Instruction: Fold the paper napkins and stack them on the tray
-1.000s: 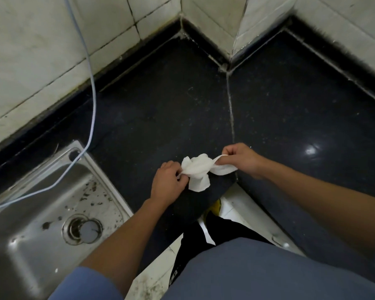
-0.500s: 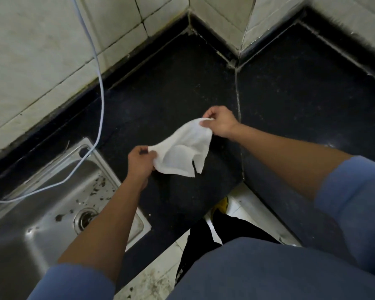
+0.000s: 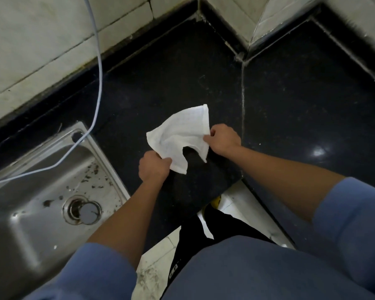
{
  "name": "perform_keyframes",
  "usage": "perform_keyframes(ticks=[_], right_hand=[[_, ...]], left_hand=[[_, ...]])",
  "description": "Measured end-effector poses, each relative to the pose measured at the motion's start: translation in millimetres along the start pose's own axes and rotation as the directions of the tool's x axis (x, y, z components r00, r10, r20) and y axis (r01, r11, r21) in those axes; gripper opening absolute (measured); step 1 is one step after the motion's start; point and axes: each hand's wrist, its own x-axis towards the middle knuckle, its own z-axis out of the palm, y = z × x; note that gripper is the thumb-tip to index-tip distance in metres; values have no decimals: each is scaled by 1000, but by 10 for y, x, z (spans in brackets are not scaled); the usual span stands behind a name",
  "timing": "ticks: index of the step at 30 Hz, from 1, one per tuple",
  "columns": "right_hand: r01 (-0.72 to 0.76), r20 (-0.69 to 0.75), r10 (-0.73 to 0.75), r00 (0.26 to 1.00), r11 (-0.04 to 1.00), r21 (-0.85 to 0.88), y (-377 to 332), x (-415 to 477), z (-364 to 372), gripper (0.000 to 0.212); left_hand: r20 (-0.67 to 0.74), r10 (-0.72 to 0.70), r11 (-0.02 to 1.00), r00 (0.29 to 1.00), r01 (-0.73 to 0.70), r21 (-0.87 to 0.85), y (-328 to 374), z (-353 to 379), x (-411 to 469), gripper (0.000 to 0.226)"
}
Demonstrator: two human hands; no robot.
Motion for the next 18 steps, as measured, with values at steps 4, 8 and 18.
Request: perform_keyframes(ticks=[4,8,18], right_hand=[[-12,-83,27,996,985,171,204,47,-180,11],[159,-138,-163,977,986,-41,424,-214,-198,15],[560,305,-485,820,564,-607,390,-659,417,25]], left_hand=[[-65,45,996,997,-40,83,-150,-204,-31,14],[-119,208,960,971,-179,217,-391,-230,-132,29],[226,580,632,783,-608,481,-586,94,-429,28]])
